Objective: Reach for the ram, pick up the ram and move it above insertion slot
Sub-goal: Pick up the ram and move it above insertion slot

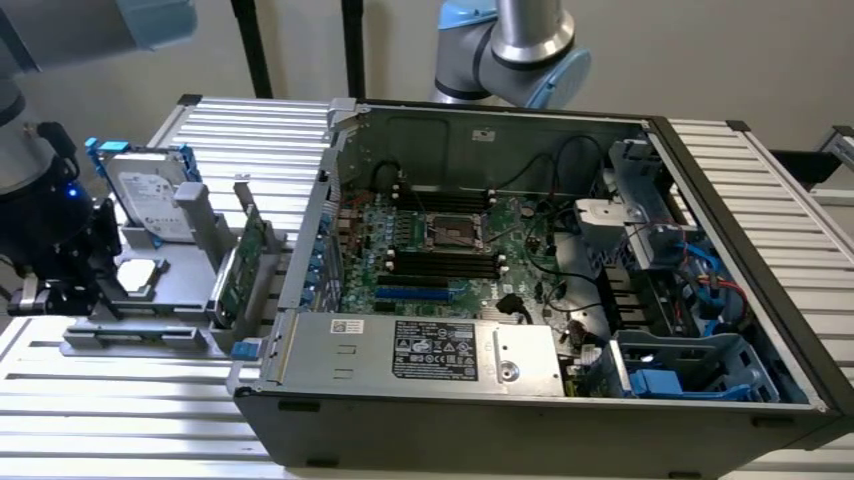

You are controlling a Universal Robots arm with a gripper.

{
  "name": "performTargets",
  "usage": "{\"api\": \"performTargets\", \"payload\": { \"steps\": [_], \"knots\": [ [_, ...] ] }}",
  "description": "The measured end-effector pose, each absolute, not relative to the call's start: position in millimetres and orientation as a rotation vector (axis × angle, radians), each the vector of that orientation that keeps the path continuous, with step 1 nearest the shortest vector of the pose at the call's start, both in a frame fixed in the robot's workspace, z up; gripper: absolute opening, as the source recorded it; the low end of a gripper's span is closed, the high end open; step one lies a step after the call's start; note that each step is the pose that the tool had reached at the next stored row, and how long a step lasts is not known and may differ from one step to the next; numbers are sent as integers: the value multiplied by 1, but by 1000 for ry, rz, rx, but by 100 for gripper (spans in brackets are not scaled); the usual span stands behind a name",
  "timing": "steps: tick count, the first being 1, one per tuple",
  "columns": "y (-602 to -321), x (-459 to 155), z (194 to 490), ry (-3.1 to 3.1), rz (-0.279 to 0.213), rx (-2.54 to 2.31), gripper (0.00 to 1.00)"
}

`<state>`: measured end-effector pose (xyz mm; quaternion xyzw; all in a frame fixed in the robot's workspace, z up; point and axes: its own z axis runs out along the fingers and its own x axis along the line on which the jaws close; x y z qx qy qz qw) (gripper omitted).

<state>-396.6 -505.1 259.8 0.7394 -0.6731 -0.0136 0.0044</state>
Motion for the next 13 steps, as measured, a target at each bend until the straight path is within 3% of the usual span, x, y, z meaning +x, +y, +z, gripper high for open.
{"api": "performTargets", "payload": {
  "steps": [13],
  "knots": [
    [-505,-397,236,-2129,-43,2299,31]
  ]
}}
